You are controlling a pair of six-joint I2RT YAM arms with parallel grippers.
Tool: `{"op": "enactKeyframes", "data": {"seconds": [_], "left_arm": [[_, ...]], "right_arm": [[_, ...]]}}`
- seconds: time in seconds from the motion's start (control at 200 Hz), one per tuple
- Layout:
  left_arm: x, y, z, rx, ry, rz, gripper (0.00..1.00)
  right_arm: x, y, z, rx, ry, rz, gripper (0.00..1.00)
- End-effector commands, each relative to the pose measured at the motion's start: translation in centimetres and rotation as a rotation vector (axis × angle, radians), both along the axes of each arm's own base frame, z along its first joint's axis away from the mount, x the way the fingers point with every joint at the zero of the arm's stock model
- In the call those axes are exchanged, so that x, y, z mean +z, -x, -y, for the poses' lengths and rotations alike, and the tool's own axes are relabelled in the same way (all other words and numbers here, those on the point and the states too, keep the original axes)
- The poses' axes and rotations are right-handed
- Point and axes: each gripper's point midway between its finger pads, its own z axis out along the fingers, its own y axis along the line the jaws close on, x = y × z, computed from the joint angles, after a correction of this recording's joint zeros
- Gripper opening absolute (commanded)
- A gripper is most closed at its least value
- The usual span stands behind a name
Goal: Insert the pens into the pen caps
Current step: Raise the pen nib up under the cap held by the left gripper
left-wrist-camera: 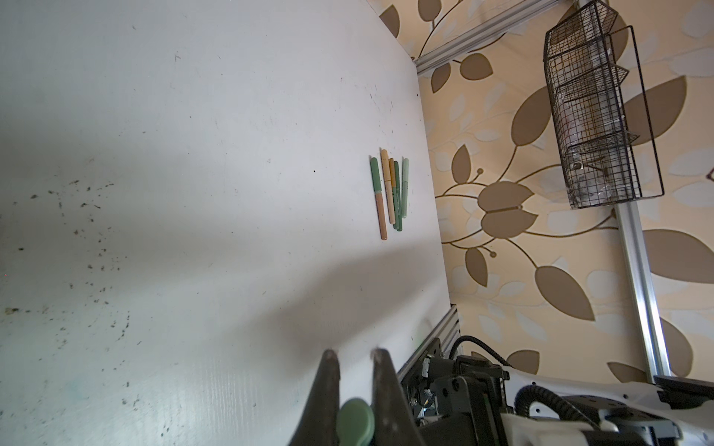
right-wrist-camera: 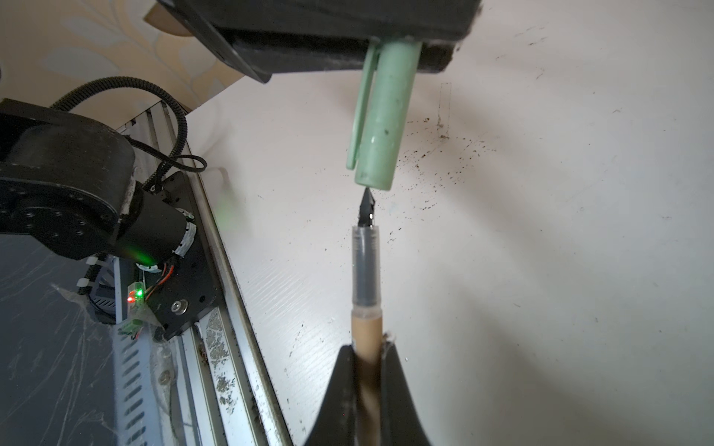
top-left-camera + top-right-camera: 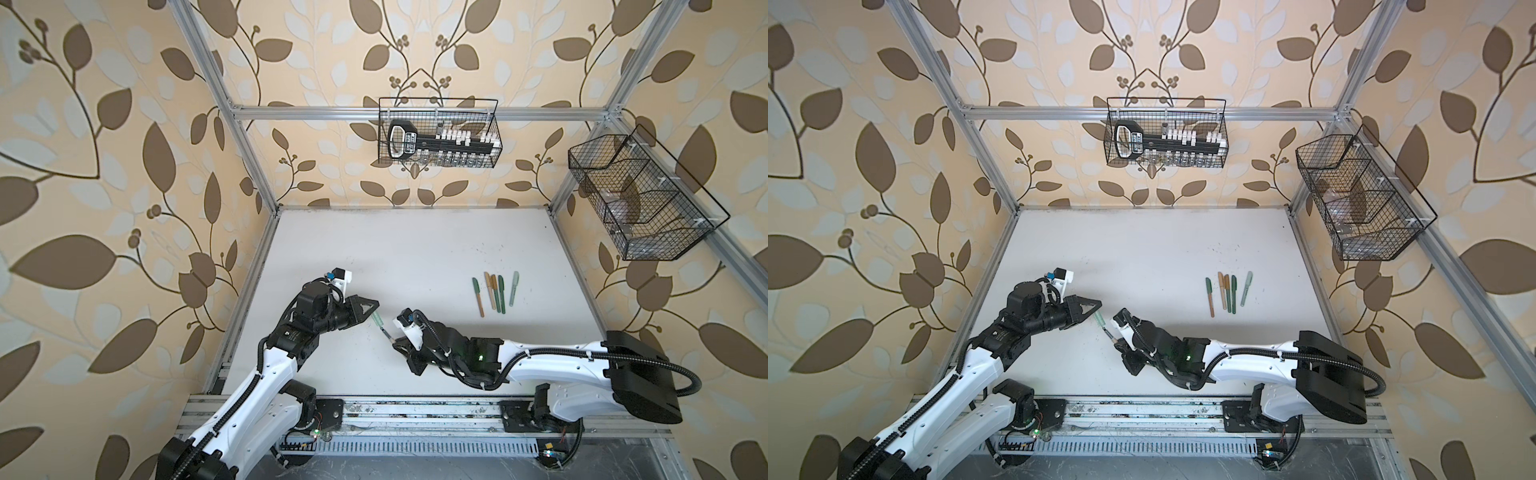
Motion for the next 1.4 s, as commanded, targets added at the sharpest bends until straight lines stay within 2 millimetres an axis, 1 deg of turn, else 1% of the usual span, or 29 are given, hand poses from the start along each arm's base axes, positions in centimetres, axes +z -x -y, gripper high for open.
{"op": "enactKeyframes", "data": {"seconds": [0.0,0.17,0.33,0.64,0.785,0.89,1.0,1.165,1.395], "left_arm": [[0.9,-0.4,-0.4,0.019,-0.008,0.043,0.0],[0.7,-0.7,-1.1,0.058,-0.026,0.045,0.0],[1.0,-0.7,-1.2,0.061,-0.012,0.053,0.0],[1.2,-0.4,-1.0,0.041,-0.006,0.06,0.0],[0.8,-0.2,-0.9,0.027,-0.004,0.054,0.0],[0.6,-0.2,-0.9,0.025,-0.008,0.05,0.0],[0.9,-0.1,-0.7,0.014,0.0,0.061,0.0],[0.8,-0.1,-0.5,0.002,0.008,0.057,0.0],[0.7,0.0,0.0,-0.023,0.031,0.046,0.0]], "right_arm": [[1.5,-0.4,-0.7,0.01,-0.02,0.024,0.06],[1.1,-0.2,-0.6,0.014,-0.011,0.014,0.06],[0.7,-0.2,-0.5,0.006,-0.004,0.007,0.06],[1.5,-0.7,-0.5,-0.005,-0.015,0.024,0.06],[1.8,-0.9,-0.6,-0.005,-0.015,0.027,0.06],[1.8,-1.0,-0.6,-0.007,-0.015,0.029,0.06],[1.9,-1.1,-0.7,-0.006,-0.014,0.027,0.06],[1.9,-1.6,-0.7,-0.012,-0.015,0.028,0.06],[2.3,-2.1,-1.2,-0.01,-0.021,0.034,0.06]]}}
